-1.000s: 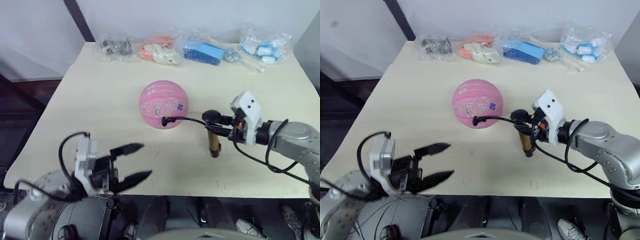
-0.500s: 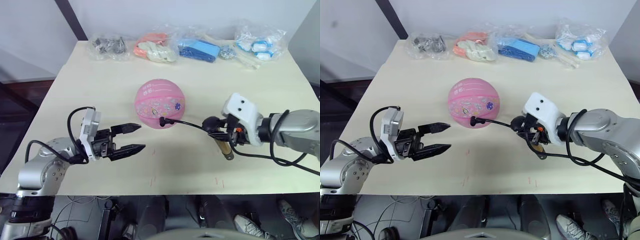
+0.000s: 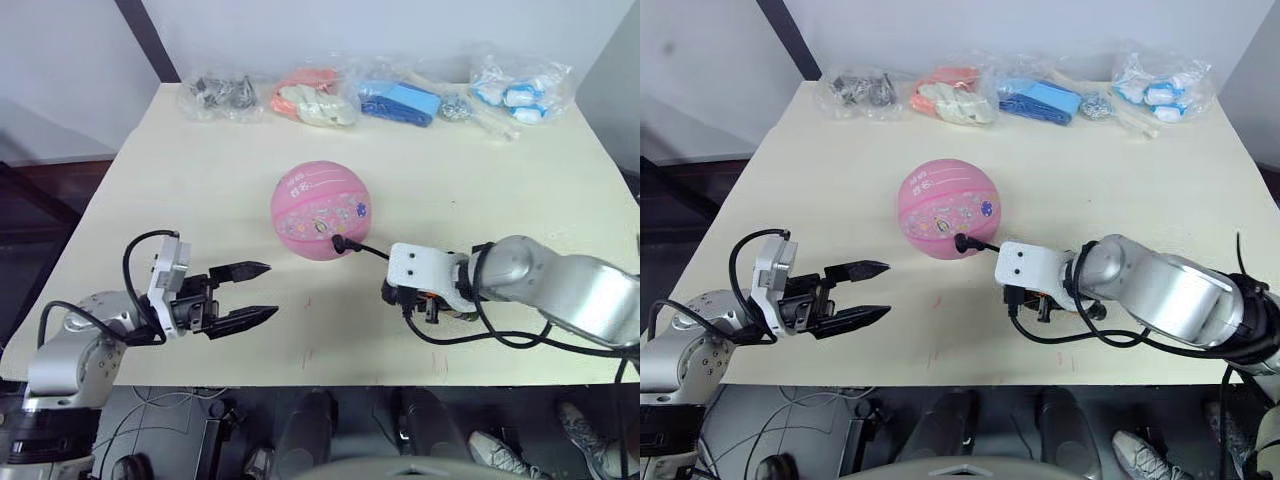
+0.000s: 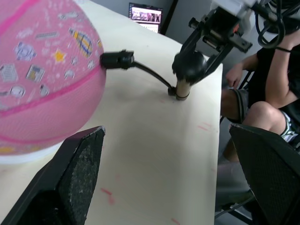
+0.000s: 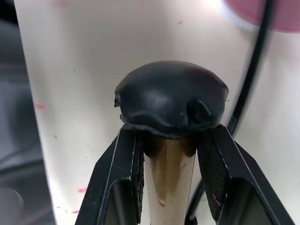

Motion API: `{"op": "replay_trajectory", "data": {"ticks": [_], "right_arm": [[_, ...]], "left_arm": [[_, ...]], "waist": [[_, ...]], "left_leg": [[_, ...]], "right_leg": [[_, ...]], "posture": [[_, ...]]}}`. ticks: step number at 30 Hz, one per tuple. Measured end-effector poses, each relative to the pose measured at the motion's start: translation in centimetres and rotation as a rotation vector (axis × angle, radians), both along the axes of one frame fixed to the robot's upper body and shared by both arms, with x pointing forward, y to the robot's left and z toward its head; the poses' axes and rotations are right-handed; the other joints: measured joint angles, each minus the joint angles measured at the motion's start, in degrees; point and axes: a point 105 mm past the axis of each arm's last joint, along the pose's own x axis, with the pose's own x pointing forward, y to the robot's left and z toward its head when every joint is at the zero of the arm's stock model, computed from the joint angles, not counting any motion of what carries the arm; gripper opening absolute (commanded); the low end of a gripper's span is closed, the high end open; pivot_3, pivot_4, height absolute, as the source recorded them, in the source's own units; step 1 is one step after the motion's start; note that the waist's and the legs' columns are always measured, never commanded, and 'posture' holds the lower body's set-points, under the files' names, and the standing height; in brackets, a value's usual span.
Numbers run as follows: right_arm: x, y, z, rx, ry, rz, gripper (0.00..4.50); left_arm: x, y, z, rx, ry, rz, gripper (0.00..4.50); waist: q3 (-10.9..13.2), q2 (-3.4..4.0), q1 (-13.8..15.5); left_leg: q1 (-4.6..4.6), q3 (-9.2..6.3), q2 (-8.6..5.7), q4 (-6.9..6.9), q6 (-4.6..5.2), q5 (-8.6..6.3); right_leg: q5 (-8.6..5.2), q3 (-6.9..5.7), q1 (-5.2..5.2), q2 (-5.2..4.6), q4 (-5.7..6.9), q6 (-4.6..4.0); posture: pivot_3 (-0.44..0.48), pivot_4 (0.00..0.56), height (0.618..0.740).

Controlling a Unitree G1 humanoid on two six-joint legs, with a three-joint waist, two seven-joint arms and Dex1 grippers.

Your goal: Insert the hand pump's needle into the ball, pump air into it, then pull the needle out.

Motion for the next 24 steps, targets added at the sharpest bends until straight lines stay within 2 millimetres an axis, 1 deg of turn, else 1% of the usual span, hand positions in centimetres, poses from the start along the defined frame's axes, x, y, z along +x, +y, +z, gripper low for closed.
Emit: {"op": "replay_trajectory", "data": {"ticks": [2, 3, 5, 6, 9, 11, 12, 13, 14, 15, 16, 18, 20, 23, 24], "right_arm": [[0.4, 0.1, -0.9, -0.045, -0.008, 0.012, 1.09], [0.6, 0.6, -1.9, -0.07, -0.003, 0.021, 1.09], [0.7, 0.8, -3.0, -0.102, 0.002, 0.033, 1.09], [0.9, 0.8, -3.7, -0.123, 0.003, 0.032, 1.09], [1.6, 0.4, -4.9, -0.156, 0.012, 0.008, 1.09], [1.7, 0.1, -5.5, -0.16, 0.032, -0.012, 2.17], [1.7, 0.0, -5.7, -0.161, 0.043, -0.015, 2.25], [1.5, -0.3, -6.2, -0.164, 0.063, -0.025, 2.65], [1.4, -0.4, -6.4, -0.146, 0.08, -0.04, 3.23], [1.4, -0.3, -6.2, -0.108, 0.087, -0.053, 3.74], [1.5, 0.0, -5.8, -0.074, 0.084, -0.057, 4.08], [1.6, 0.7, -4.4, 0.013, 0.067, -0.059, 4.08], [0.8, 1.4, -1.6, 0.165, 0.054, -0.038, 4.08], [0.0, 1.2, -0.2, 0.25, 0.047, -0.022, 4.08], [-0.8, 0.8, 0.1, 0.285, 0.043, -0.006, 4.08]], "left_arm": [[0.0, 0.0, -0.1, -0.003, -0.003, 0.002, 4.5], [0.1, 0.0, -0.1, -0.004, -0.007, 0.005, 4.5], [0.2, 0.0, -0.3, -0.003, -0.007, 0.008, 4.5], [0.2, 0.1, -0.4, 0.001, -0.006, 0.01, 4.5], [0.2, 0.1, -0.4, 0.001, -0.007, 0.007, 4.5], [0.2, 0.1, -0.4, 0.001, -0.007, 0.004, 4.5], [0.3, 0.1, -0.4, 0.002, -0.007, 0.003, 4.5], [0.3, 0.1, -0.5, 0.006, -0.008, 0.001, 4.5], [0.3, 0.1, -0.5, 0.007, -0.006, -0.001, 4.5], [0.4, 0.1, -0.6, 0.01, -0.003, 0.002, 4.5], [0.4, 0.1, -0.7, 0.01, -0.002, 0.002, 4.5], [0.6, 0.1, -0.6, 0.008, -0.007, 0.002, 4.5], [0.7, 0.2, -0.7, 0.011, -0.01, -0.001, 4.5], [0.9, 0.4, -0.9, 0.017, -0.003, -0.002, 4.5], [1.0, 0.5, -1.0, 0.017, 0.001, 0.001, 4.5]], "waist": [[-0.02, -0.03, 0.01], [-0.04, -0.07, -0.06], [-0.04, -0.07, -0.03], [-0.05, -0.07, -0.03], [-0.05, -0.07, 0.03], [-0.05, -0.08, -0.02], [-0.05, -0.08, -0.01], [-0.05, -0.08, 0.0], [-0.05, -0.08, -0.02], [-0.05, -0.08, -0.1], [-0.05, -0.08, -0.23], [-0.05, -0.08, -0.44], [-0.05, -0.08, -0.29], [-0.05, -0.08, -0.2], [-0.05, -0.09, 0.12]], "left_leg": [[0.0, -0.01, -0.03, 0.01, 0.0, 0.0], [0.01, -0.01, -0.04, 0.02, 0.0, 0.0], [0.0, -0.04, -0.05, 0.04, 0.0, 0.0], [0.0, -0.05, -0.05, 0.05, -0.01, 0.0], [0.0, -0.11, -0.08, 0.07, 0.0, 0.0], [0.0, -0.13, -0.08, 0.08, 0.0, 0.0], [0.0, -0.13, -0.08, 0.08, 0.0, 0.0], [0.0, -0.12, -0.08, 0.08, 0.0, 0.0], [0.0, -0.12, -0.08, 0.07, 0.0, 0.0], [0.0, -0.12, -0.08, 0.08, 0.0, 0.0], [0.0, -0.13, -0.08, 0.08, 0.0, 0.0], [0.04, -0.13, -0.08, 0.09, 0.02, -0.01], [0.06, -0.14, -0.08, 0.1, 0.07, -0.04], [0.06, -0.11, -0.09, 0.14, 0.21, -0.12], [0.05, -0.09, -0.1, 0.14, 0.22, -0.12]], "right_leg": [[0.02, 0.02, 0.01, -0.02, -0.01, 0.03], [0.03, 0.03, 0.01, -0.01, 0.0, 0.04], [0.03, 0.02, 0.01, -0.02, 0.02, 0.04], [0.03, 0.01, 0.01, -0.01, 0.02, 0.04], [0.04, 0.02, 0.01, -0.04, 0.03, 0.05], [0.04, 0.02, 0.02, -0.03, 0.04, 0.06], [0.04, 0.01, 0.01, -0.02, 0.04, 0.06], [0.05, 0.0, 0.02, -0.02, 0.04, 0.06], [0.05, 0.01, 0.01, -0.02, 0.04, 0.05], [0.05, 0.05, -0.01, -0.02, 0.06, 0.05], [0.05, 0.09, -0.02, -0.01, 0.11, 0.05], [0.05, 0.14, -0.03, 0.02, 0.18, 0.05], [0.05, 0.09, -0.02, 0.03, 0.23, 0.05], [0.05, 0.06, -0.01, 0.02, 0.26, 0.04], [0.05, 0.02, 0.01, 0.01, 0.26, 0.05]], "posture": [[0.0, 0.15, 0.74], [0.0, 0.15, 0.74], [0.0, 0.15, 0.74], [0.0, 0.15, 0.74], [0.0, 0.15, 0.74], [0.0, 0.15, 0.74], [0.0, 0.15, 0.74], [0.0, 0.15, 0.74], [0.0, 0.15, 0.74], [0.0, 0.15, 0.74], [0.0, 0.15, 0.74], [0.0, 0.15, 0.74], [0.0, 0.15, 0.74], [0.0, 0.15, 0.74], [0.0, 0.15, 0.74]]}}
